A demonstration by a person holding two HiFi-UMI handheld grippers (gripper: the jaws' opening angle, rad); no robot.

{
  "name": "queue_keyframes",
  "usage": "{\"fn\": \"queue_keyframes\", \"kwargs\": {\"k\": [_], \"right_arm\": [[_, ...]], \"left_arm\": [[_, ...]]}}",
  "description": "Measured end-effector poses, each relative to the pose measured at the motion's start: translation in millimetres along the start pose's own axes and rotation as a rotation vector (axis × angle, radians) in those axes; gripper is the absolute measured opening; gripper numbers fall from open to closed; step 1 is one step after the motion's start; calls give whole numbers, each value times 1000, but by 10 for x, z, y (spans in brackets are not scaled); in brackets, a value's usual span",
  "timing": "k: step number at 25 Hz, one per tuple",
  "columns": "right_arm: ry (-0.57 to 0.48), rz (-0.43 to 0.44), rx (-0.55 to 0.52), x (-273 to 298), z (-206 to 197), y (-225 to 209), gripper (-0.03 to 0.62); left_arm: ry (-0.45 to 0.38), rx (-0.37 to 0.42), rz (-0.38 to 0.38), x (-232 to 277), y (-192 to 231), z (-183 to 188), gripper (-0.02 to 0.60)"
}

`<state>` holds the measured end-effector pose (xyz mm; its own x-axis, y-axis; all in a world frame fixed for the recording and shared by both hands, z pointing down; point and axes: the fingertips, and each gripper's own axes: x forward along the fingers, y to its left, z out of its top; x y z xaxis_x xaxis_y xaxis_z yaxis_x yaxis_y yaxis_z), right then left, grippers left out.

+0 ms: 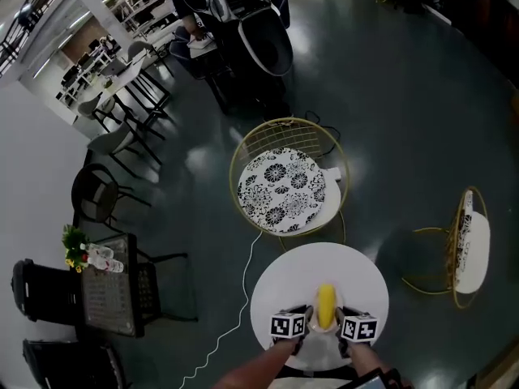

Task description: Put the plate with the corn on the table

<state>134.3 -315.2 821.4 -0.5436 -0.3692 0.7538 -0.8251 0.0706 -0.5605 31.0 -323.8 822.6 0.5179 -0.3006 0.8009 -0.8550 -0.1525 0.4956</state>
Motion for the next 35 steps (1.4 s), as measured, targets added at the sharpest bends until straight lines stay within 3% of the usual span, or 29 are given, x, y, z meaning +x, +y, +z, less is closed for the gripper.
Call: {"fn": "queue_keyframes", "kwargs": {"k": [10,20,28,30,35], "right_arm": [[-3,-6,22,54,10,-41,48],[39,2,-38,83,-21,-47,48],[-30,11,-32,44,8,-58,49],[-72,4,-20,-20,48,-115,49],[-156,-8,29,-171,86,-260,49]], "left_arm": [[1,12,24,60,15,22,38],[-4,55,61,76,-13,26,45],[-45,23,32,60,-28,54,68],[-87,20,4,37,-59,88,100],[-173,34,4,-116,34,84,100]]}}
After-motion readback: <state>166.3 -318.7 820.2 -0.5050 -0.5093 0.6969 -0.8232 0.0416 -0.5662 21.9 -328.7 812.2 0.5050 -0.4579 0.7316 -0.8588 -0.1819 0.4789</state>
